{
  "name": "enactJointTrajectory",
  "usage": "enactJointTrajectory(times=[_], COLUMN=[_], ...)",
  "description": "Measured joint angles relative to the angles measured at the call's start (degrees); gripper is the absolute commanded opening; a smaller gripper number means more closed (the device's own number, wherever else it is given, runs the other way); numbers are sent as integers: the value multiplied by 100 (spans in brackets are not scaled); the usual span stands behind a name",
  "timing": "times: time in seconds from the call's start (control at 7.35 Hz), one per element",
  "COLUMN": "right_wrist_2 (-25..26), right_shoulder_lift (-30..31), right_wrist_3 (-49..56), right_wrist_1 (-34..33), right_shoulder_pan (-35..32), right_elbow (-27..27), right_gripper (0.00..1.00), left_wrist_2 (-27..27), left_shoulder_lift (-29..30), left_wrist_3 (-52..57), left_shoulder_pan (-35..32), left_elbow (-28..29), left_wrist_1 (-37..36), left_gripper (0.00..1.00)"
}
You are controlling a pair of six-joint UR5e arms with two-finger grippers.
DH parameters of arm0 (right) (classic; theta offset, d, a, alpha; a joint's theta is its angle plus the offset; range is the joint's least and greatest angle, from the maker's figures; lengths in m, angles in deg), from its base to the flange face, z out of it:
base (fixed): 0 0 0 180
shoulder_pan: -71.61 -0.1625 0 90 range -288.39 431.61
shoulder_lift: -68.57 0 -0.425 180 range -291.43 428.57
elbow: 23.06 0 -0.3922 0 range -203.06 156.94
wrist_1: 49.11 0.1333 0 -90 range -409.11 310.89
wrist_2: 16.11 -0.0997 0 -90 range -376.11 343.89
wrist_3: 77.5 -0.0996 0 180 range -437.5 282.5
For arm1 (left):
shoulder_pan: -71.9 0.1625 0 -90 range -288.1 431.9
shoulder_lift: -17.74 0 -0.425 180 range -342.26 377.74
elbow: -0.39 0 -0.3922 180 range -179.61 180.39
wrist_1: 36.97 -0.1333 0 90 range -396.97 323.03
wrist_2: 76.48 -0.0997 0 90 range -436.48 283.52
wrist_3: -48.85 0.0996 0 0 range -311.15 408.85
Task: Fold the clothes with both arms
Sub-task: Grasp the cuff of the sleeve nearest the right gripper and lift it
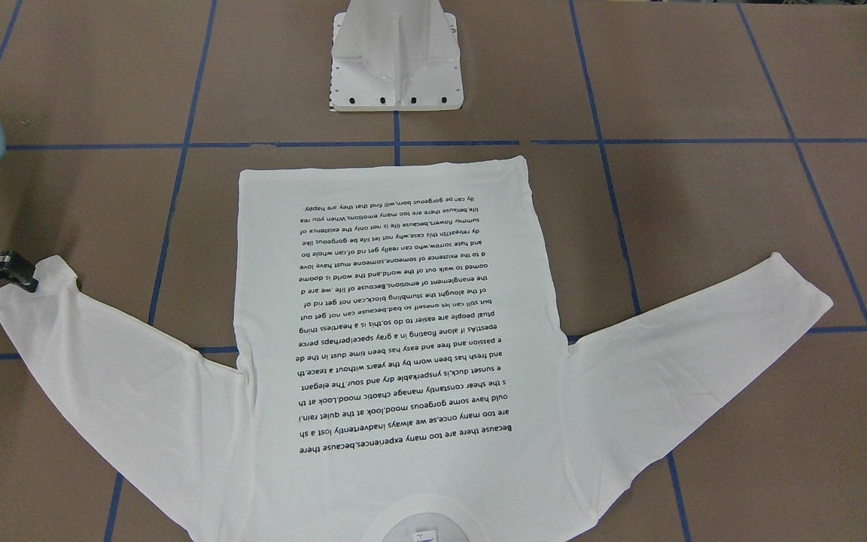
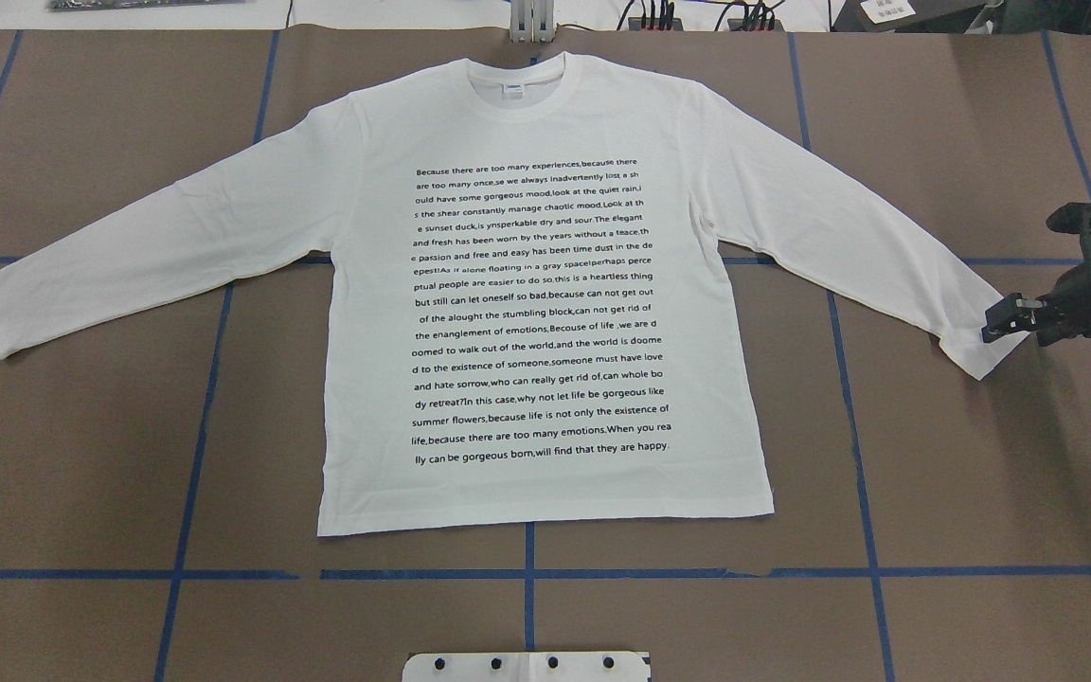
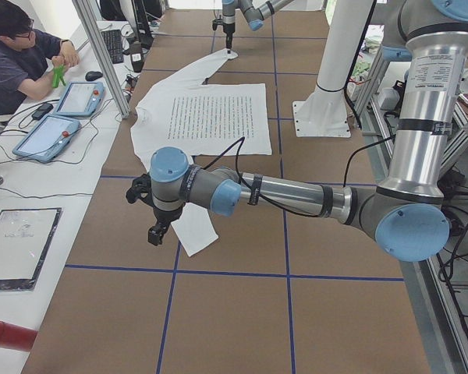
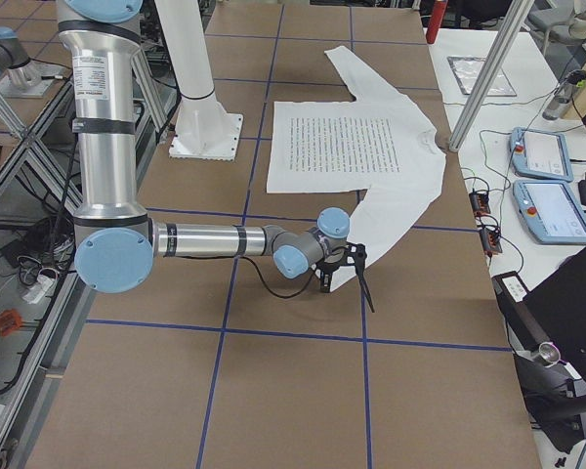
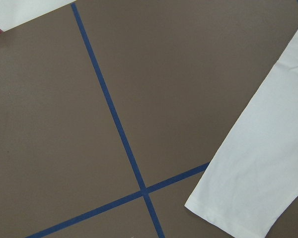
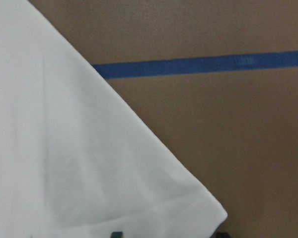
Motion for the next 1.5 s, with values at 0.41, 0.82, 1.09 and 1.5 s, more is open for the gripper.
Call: enactJointTrajectory(times=[0.41, 0.82, 1.09, 1.5], right_wrist_2=[-32, -61, -188, -910], right_shoulder_lift=[-8, -83, -31, -660], right_wrist_3=[-5, -25, -23, -52], right_wrist_1=[-5, -4, -2, -647], right_shoulder_pan=[-11, -72, -290, -719], right_elbow=[-8, 117, 612, 1464], right_gripper=[7, 0, 0, 0], left_wrist_2=[0, 0, 0, 0], left_shoulder_lift=[22, 64, 86, 100], left_wrist_3=[-5, -45, -114, -121], left_shoulder_pan=[0, 0, 0, 0], left_elbow=[-14, -12, -9, 35], left_wrist_1=[-2, -6, -1, 0], left_gripper=[99, 99, 99, 99])
